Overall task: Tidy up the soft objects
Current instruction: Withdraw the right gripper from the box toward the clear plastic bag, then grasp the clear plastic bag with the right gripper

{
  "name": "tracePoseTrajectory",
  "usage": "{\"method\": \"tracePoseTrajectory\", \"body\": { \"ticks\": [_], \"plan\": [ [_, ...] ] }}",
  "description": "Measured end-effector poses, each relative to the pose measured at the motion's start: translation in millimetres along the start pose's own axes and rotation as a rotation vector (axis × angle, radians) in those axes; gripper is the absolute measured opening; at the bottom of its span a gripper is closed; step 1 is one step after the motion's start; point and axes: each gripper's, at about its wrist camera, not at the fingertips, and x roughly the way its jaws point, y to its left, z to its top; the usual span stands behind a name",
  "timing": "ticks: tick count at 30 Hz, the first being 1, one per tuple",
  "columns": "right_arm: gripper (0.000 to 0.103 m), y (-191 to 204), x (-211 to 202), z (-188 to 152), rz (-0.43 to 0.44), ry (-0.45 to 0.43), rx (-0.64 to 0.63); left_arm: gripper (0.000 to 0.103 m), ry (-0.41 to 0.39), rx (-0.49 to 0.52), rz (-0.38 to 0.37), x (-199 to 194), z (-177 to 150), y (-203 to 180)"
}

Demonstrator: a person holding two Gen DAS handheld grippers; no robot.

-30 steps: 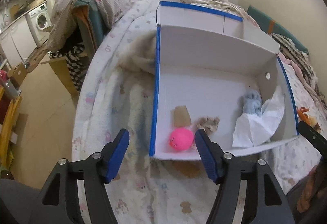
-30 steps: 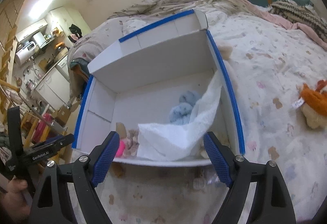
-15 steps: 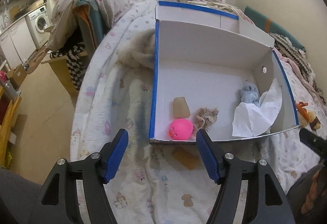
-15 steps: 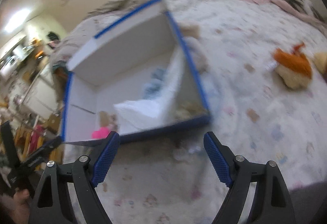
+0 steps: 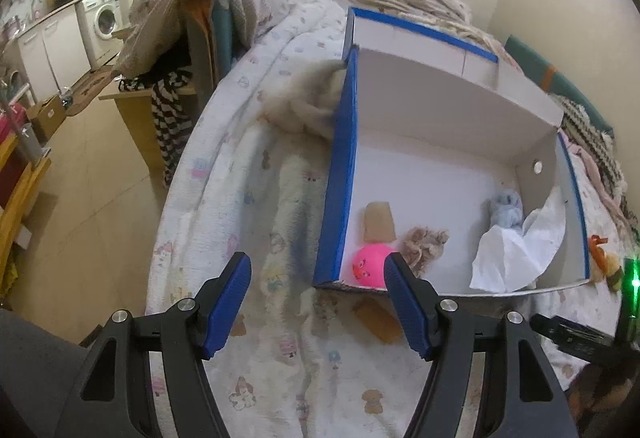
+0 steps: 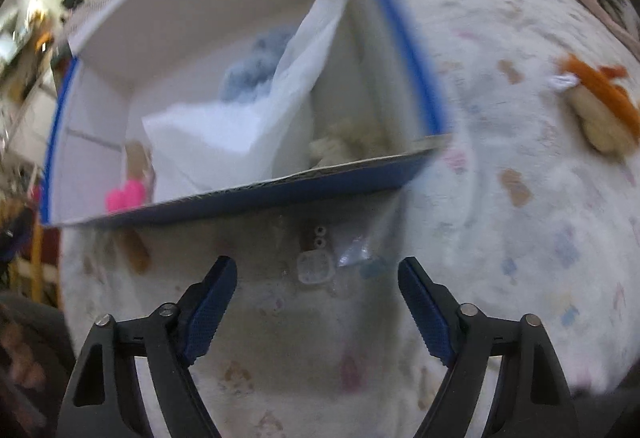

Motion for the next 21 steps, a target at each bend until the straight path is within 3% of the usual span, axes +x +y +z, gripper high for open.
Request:
{"method": "tracePoseTrajectory", "body": {
  "ticks": [5,7,13,16,21],
  "plan": [
    [0.061,15,31,9,-0.048,0.045,-0.063,0.066,0.020,0.015,0.020,6,-4,1],
    [0.060,17,39,10,-0.049,0.057,-0.068,0.066,0.022,0.016,0.025,7,-5,2],
    [0.029,28,45,6,-0.090,0.065,-0.136,0.066,0.014,0.039,0.020,8,-7,-3],
    [0.025,35,34,4,-0.090,0.023,-0.161,0.066,0.009,0.053,0.010,5,-9,-7],
    [0.025,36,9,-4,0.001,-0.001,-0.123,0.066,0.021,0.088,0.000,5,-17,-15]
  ]
}}
